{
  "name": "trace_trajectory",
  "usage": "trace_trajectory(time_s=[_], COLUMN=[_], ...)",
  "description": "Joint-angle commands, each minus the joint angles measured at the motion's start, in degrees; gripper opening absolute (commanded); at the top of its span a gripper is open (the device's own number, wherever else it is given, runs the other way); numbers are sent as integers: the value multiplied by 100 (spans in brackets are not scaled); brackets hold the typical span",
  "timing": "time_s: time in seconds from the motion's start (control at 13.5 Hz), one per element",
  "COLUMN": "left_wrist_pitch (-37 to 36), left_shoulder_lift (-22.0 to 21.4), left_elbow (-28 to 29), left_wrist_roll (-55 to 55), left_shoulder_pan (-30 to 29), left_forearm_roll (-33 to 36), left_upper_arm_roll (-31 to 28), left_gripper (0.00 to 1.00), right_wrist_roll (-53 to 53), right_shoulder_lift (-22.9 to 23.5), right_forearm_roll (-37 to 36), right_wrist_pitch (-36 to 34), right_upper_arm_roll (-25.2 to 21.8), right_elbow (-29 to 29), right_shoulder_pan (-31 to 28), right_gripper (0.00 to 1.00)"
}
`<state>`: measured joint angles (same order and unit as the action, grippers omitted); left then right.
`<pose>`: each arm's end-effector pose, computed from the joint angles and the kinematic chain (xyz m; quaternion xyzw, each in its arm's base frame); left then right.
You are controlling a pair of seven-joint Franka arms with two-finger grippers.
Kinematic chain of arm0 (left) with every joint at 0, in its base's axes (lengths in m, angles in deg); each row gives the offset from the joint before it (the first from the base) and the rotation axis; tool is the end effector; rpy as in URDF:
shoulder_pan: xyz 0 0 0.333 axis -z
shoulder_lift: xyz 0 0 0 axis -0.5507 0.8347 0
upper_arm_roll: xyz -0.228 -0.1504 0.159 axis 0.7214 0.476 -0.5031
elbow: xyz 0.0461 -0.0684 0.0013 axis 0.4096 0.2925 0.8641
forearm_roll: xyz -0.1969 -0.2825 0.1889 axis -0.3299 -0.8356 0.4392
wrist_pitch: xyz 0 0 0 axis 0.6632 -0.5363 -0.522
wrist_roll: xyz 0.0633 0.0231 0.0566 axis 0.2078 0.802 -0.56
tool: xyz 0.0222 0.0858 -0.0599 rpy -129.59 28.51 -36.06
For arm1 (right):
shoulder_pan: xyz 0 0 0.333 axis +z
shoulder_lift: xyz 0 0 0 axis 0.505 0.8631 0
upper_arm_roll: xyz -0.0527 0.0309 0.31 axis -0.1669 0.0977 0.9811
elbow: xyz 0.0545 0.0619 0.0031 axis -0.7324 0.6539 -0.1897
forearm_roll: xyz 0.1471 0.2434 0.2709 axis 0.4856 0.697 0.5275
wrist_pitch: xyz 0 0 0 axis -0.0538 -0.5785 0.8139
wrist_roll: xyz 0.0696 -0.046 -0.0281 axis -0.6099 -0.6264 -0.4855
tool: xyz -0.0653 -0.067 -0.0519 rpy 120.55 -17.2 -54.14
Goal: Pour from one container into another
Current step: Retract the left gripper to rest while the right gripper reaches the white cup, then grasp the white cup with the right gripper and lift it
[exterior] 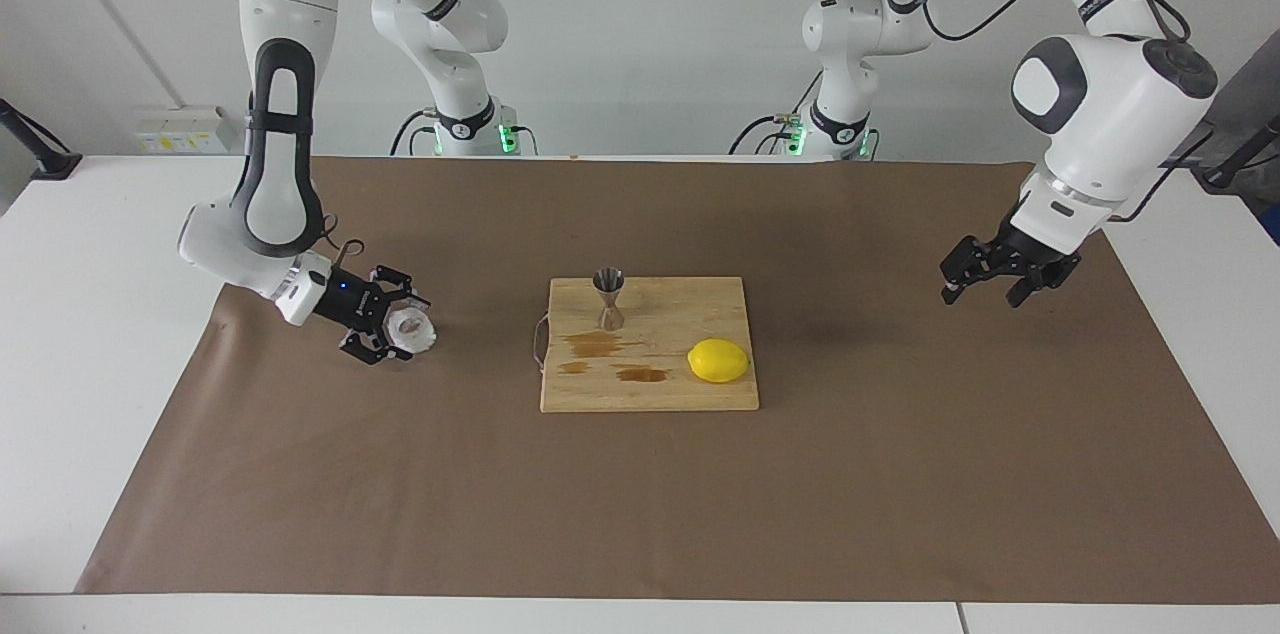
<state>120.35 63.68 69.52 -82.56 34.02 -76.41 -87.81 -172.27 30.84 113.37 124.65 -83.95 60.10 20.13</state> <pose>0.5942 -0.0251 0.5297 0.9969 -0.0302 0.0517 0.0503 0.5444 -0.1019 0.2453 -0.7010 -0.6021 -0.2728 0.2677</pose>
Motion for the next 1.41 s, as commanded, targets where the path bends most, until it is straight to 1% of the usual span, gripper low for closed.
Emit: trace_trajectory(time_s=[0.0, 0.15, 0.22, 0.44, 0.52, 0.59, 0.67, 0.81, 0.89, 0.96, 1.11, 1.18, 1.33], left_wrist_pitch=[-875, -1614, -1835, -2004, -2117, -2171, -2171, -2136, -2075, -2109, -2031, -1909, -1916], left_shoulder_lift=[-151, -177, -186, -492, -520, -537, -572, -599, -677, -713, -722, -722, -757], left_elbow=[-484, -924, -1004, -953, -952, -944, -883, -803, -655, -610, -557, -531, -487], left_wrist_roll=[84, 84, 84, 84, 84, 93, 93, 84, 84, 50, -29, -160, -179], left_shoulder_pan=[-43, -43, -43, -43, -35, 18, 44, 53, 53, 19, -17, -8, 62], left_forearm_roll=[167, 175, 175, 175, 245, 472, 596, 597, 589, 580, 545, 518, 527], left_upper_arm_roll=[28, 28, 11, 37, 37, 55, 55, 63, 72, 72, 72, 72, 63], left_gripper=[100, 100, 100, 100, 100, 100, 100, 100, 100, 100, 100, 100, 100], right_wrist_roll=[-171, -171, -153, 170, 372, 609, 933, 1916, 2312, 2630, 3114, 3238, 3755], right_shoulder_lift=[-18, -18, -18, -123, -254, -394, -561, -843, -966, -1097, -1248, -1248, -1266], right_forearm_roll=[183, 192, 184, 183, 131, 70, -105, -849, -1184, -1309, -1328, -1328, -1328], right_wrist_pitch=[61, 35, 35, 35, 44, 52, 53, 35, 9, -17, -35, -9, 0], right_upper_arm_roll=[16, 16, 16, 24, 33, 25, 16, 24, 33, 33, 33, 33, 33], right_elbow=[62, 62, 53, 9, 0, 0, -17, -227, -315, -316, -342, -351, -508], right_shoulder_pan=[-26, -26, -26, 44, 122, 289, 429, 606, 781, 895, 1176, 1343, 1625], right_gripper=[55, 35, 29, 25, 24, 24, 24, 24, 24, 24, 24, 24, 24])
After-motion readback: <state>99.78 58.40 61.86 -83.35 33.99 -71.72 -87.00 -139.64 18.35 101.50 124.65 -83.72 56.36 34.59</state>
